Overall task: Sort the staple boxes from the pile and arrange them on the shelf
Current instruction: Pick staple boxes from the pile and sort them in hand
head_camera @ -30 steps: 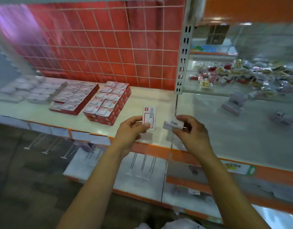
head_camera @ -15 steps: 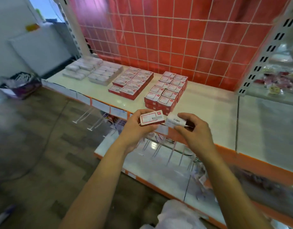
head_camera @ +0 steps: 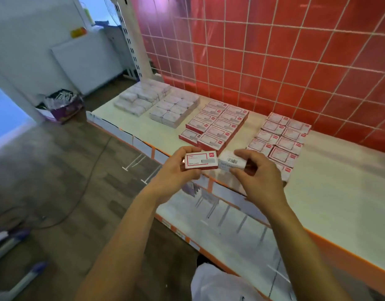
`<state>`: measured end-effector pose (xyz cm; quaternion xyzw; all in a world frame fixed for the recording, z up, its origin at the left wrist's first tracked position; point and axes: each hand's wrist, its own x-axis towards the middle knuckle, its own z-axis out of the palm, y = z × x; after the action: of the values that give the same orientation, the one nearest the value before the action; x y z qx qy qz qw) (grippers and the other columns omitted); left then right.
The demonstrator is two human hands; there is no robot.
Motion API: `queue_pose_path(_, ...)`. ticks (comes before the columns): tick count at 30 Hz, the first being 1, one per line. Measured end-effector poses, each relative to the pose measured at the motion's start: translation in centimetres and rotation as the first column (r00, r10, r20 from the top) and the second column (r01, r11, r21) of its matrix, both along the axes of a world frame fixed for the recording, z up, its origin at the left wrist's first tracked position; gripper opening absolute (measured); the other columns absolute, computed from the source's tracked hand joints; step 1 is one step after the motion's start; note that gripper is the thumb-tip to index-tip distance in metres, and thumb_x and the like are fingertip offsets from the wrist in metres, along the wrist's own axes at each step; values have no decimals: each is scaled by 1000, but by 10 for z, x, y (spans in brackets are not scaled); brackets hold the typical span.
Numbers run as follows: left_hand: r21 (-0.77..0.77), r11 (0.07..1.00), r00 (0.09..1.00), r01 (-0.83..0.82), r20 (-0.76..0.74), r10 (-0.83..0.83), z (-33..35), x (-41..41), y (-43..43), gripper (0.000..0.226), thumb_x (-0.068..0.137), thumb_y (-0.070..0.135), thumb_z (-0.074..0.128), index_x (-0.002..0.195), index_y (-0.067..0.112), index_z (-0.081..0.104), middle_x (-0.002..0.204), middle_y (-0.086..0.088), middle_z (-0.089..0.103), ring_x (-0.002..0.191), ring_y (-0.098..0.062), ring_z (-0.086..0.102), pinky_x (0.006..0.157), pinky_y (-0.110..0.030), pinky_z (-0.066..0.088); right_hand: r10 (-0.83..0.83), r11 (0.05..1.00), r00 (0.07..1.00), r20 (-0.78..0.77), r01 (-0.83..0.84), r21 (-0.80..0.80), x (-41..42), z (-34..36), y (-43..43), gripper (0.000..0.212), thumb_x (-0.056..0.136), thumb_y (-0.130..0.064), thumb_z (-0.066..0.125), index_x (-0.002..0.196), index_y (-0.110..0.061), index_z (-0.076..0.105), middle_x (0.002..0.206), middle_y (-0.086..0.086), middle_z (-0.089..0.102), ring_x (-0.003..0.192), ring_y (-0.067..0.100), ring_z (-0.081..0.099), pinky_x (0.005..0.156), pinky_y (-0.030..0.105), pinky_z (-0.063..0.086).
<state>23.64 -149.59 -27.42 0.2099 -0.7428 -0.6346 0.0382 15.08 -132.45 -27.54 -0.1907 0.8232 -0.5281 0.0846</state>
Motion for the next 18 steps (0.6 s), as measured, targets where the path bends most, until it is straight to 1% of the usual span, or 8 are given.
queue_pose_path(2, 1, 1000, 1000, 8, 7, -8, 4, -9, -25, 49, 85, -9, 61, 126, 17, 48, 116, 2, 63, 101, -2, 63, 78, -19, 54, 11, 1000, 1000, -6, -11, 13, -12, 4, -20, 40, 82, -9, 70, 119, -20, 61, 126, 0, 58, 114, 15, 55, 89, 27, 53)
queue_pose_path(4, -40, 999, 1000, 19, 10, -19, 7, -19, -48, 48, 85, -8, 61, 125, 14, 47, 114, 5, 63, 98, 2, 64, 75, -16, 52, 23, 1000, 1000, 1, -23, 20, -24, 7, -38, 40, 82, -11, 71, 119, -22, 61, 126, -1, 58, 113, 14, 55, 91, 27, 51)
queue_pose_path(8, -81, 997, 1000, 8, 25, -6, 3, -43, -85, 45, 85, -9, 61, 123, 11, 47, 108, 8, 64, 91, 5, 64, 72, -16, 52, 9, 1000, 1000, 6, -10, 26, -48, 8, -65, 39, 81, -9, 70, 117, -22, 62, 124, -5, 57, 112, 11, 55, 89, 16, 45)
queue_pose_path(10, -99, 995, 999, 14, 38, -10, -1, -56, -100, 45, 85, -10, 61, 123, 11, 48, 107, 8, 64, 90, 5, 65, 72, -16, 53, 4, 998, 1000, -9, -3, 55, -58, 8, -74, 39, 82, -9, 70, 118, -22, 62, 120, -9, 55, 109, 7, 52, 84, 8, 39)
queue_pose_path(12, -115, 992, 997, 46, 71, -38, -3, -67, -109, 44, 85, -7, 62, 120, 15, 49, 106, 9, 64, 91, 4, 64, 73, -16, 53, 7, 996, 1000, -11, -6, 88, -65, 8, -80, 39, 82, -8, 69, 118, -22, 61, 116, -13, 52, 106, 3, 47, 79, 3, 33)
queue_pose_path(15, -188, 972, 985, 142, 128, -120, -7, -80, -118, 40, 85, 5, 68, 117, 23, 52, 108, 13, 64, 97, 4, 62, 77, -14, 52, 9, 993, 1000, 1, -9, 119, -73, 8, -86, 39, 83, -7, 68, 119, -21, 61, 116, -13, 50, 105, 1, 43, 69, -3, 35)
queue_pose_path(16, -212, 961, 979, 175, 137, -149, -8, -83, -120, 40, 85, 8, 69, 116, 26, 53, 110, 14, 64, 99, 3, 61, 78, -14, 52, 10, 992, 1000, -6, -9, 128, -75, 8, -88, 40, 83, -7, 68, 119, -21, 61, 117, -12, 50, 105, 2, 43, 70, -3, 36)
queue_pose_path(18, -287, 929, 968, 235, 155, -197, -8, -88, -126, 39, 84, 14, 70, 113, 34, 54, 111, 16, 63, 101, 2, 60, 78, -11, 50, 2, 990, 1000, -19, 1, 142, -80, 7, -92, 40, 82, -7, 68, 119, -21, 61, 122, -9, 53, 107, 4, 46, 79, 3, 38)
